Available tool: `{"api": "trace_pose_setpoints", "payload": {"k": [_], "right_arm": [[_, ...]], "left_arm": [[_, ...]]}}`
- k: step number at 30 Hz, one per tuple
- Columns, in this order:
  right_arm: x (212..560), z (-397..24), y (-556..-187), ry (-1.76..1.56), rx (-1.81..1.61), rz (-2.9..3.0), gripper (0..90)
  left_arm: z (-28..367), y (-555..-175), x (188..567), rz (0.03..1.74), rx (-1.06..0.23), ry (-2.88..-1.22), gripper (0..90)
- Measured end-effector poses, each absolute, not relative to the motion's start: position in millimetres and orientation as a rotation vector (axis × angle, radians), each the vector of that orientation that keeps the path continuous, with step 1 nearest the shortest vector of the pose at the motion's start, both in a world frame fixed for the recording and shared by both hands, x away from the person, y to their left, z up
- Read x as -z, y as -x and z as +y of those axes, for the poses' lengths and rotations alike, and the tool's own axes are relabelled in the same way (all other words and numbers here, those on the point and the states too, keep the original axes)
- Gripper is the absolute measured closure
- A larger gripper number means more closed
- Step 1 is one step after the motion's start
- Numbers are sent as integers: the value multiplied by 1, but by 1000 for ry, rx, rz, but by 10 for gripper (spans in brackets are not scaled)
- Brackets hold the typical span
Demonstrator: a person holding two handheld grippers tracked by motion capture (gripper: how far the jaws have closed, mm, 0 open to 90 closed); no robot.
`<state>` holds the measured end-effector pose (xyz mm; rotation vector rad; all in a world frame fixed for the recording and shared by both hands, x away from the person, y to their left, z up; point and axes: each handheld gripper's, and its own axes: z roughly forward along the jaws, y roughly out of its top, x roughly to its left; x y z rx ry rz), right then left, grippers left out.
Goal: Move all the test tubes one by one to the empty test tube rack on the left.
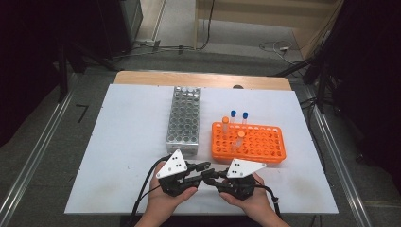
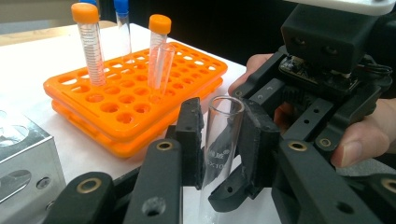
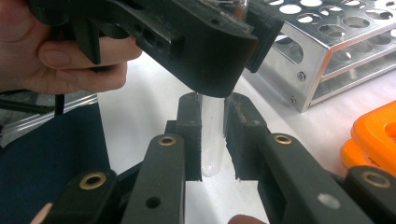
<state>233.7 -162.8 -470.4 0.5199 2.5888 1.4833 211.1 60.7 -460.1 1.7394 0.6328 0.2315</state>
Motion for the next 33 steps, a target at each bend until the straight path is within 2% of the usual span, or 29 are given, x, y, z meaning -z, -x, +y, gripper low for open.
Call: {"api": "trace_pose_setpoints", "payload": {"k": [20, 31, 33], "right_arm": [[472, -165, -235, -518, -1522, 2574, 723], [464, -183, -240, -530, -1610, 2505, 429], [462, -189, -241, -553, -1606, 2469, 324]], "left_arm": [[62, -209, 458, 625, -269, -1730, 759], [68, -210, 456, 664, -318, -1721, 760], [70, -210, 455, 674, -320, -1715, 760]]}}
